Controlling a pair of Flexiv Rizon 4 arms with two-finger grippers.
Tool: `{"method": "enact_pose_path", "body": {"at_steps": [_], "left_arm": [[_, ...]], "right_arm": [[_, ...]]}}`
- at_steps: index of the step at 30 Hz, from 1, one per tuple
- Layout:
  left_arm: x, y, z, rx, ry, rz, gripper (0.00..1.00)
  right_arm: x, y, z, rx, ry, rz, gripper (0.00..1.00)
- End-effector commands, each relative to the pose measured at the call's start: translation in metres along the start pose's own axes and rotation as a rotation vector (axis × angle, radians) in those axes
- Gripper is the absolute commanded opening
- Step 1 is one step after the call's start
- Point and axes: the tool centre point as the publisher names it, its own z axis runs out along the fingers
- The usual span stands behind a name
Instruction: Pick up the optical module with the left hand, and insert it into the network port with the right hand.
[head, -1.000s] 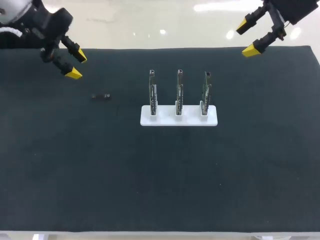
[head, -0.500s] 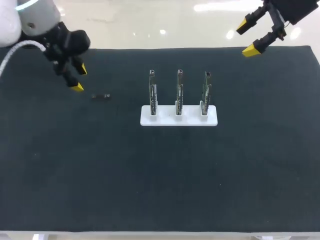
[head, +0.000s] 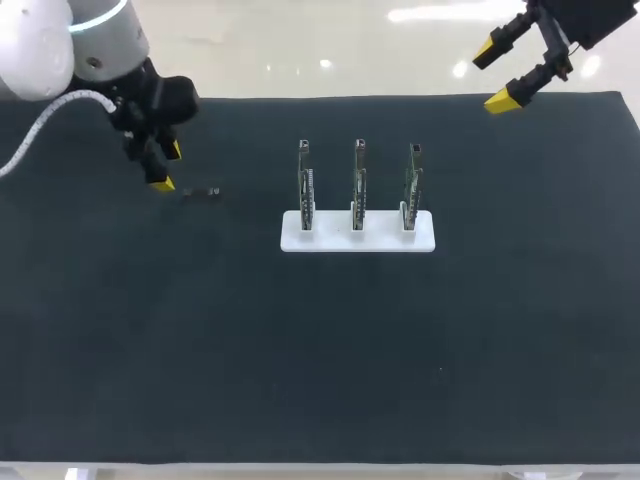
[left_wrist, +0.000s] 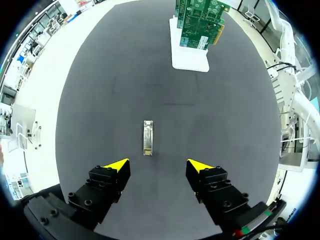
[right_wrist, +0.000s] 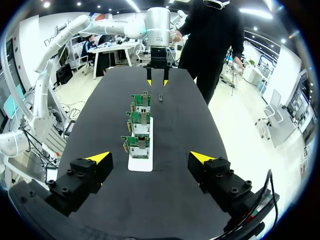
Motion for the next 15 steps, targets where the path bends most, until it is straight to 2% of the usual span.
{"method": "enact_pose_path", "body": {"at_steps": [1,9,15], "left_arm": [[0.000,0.001,0.000,0.003,0.003,0.000,1.00],[0.007,0.000,0.005,0.008,0.016,0.003,1.00],[0.002,0.002,0.016,0.023,0.024,-0.009,1.00]], "right_arm": [[0.000,-0.001,0.000,-0.001,-0.001,-0.001,1.00],[0.000,-0.001,0.000,-0.001,-0.001,-0.001,1.00],[0.000,-0.001,0.000,-0.001,-0.001,-0.001,1.00]]}}
